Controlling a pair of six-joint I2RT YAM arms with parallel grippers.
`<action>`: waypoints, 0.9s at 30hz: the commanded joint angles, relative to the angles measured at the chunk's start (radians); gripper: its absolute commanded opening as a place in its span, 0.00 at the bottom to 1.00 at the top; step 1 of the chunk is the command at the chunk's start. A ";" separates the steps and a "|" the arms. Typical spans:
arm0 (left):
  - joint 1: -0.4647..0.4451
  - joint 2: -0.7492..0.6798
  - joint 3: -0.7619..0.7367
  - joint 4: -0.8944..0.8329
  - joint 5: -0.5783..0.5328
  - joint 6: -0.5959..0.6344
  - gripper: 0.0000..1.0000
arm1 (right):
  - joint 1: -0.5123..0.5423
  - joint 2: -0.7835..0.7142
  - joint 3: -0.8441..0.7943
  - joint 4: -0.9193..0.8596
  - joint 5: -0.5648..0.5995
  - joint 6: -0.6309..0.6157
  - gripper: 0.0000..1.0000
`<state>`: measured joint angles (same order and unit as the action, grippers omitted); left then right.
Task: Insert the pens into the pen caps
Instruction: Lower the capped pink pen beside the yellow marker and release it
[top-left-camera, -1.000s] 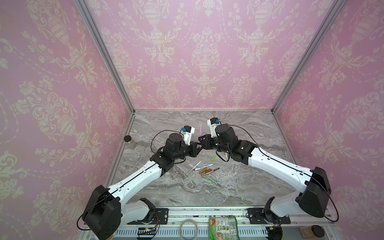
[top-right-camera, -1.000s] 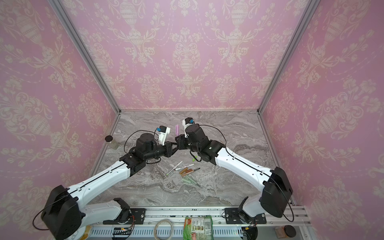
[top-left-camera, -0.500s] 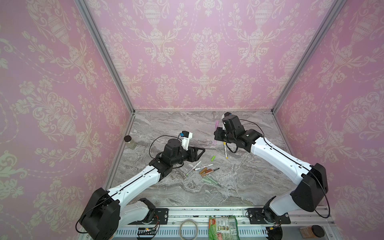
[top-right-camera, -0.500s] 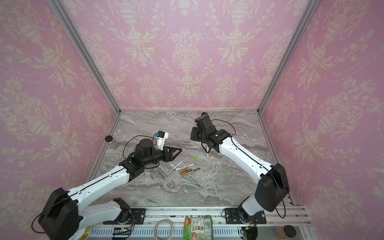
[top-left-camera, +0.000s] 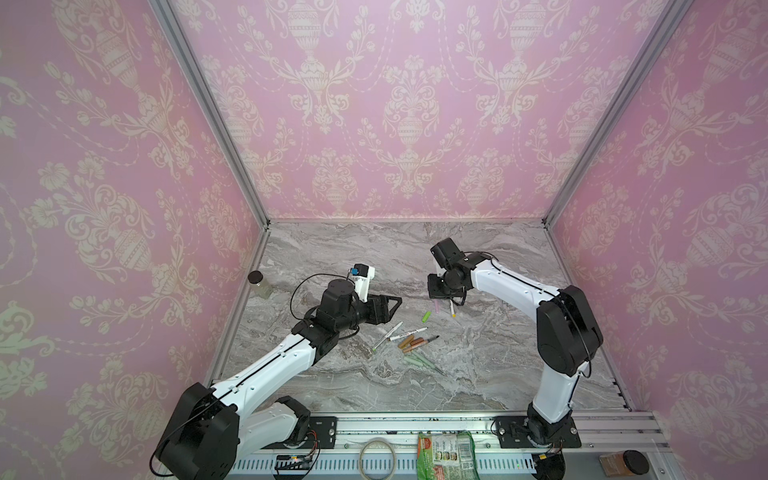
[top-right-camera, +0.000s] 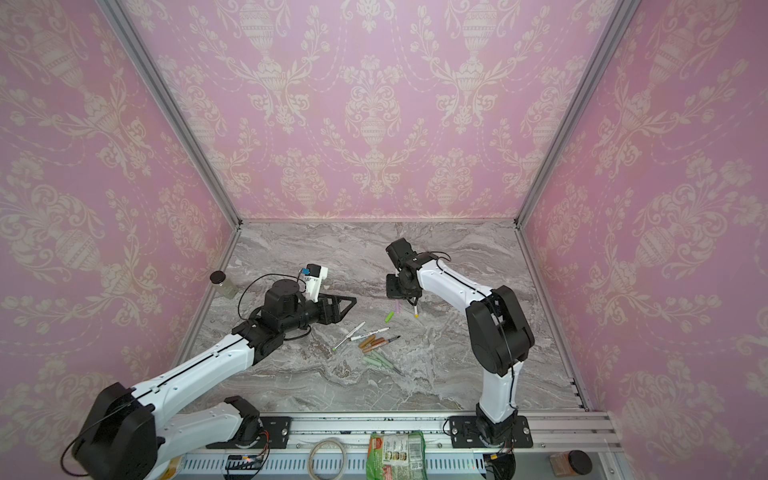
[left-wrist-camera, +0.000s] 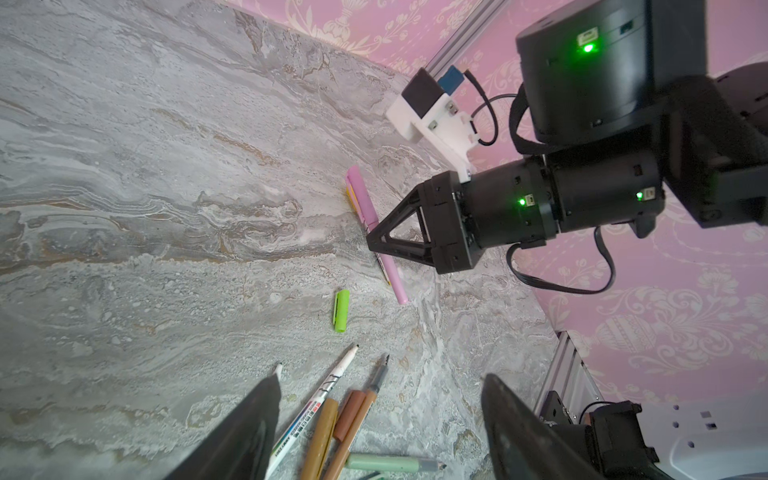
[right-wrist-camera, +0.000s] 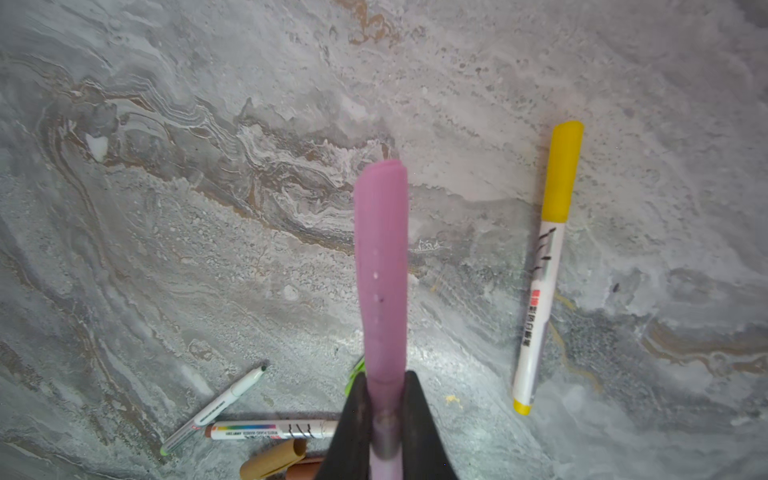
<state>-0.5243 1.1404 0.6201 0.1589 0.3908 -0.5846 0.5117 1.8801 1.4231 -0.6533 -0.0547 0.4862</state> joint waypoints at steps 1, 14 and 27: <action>0.010 0.007 0.022 -0.022 0.031 0.018 0.78 | 0.001 0.037 0.046 -0.029 -0.009 -0.057 0.00; 0.012 0.024 0.035 -0.031 0.029 0.013 0.79 | -0.018 0.103 0.030 0.020 0.015 -0.022 0.00; 0.012 0.036 0.052 -0.034 0.028 0.002 0.79 | -0.036 0.132 0.008 0.054 0.020 -0.001 0.00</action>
<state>-0.5198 1.1690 0.6464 0.1333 0.3981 -0.5850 0.4816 1.9823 1.4445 -0.6029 -0.0448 0.4717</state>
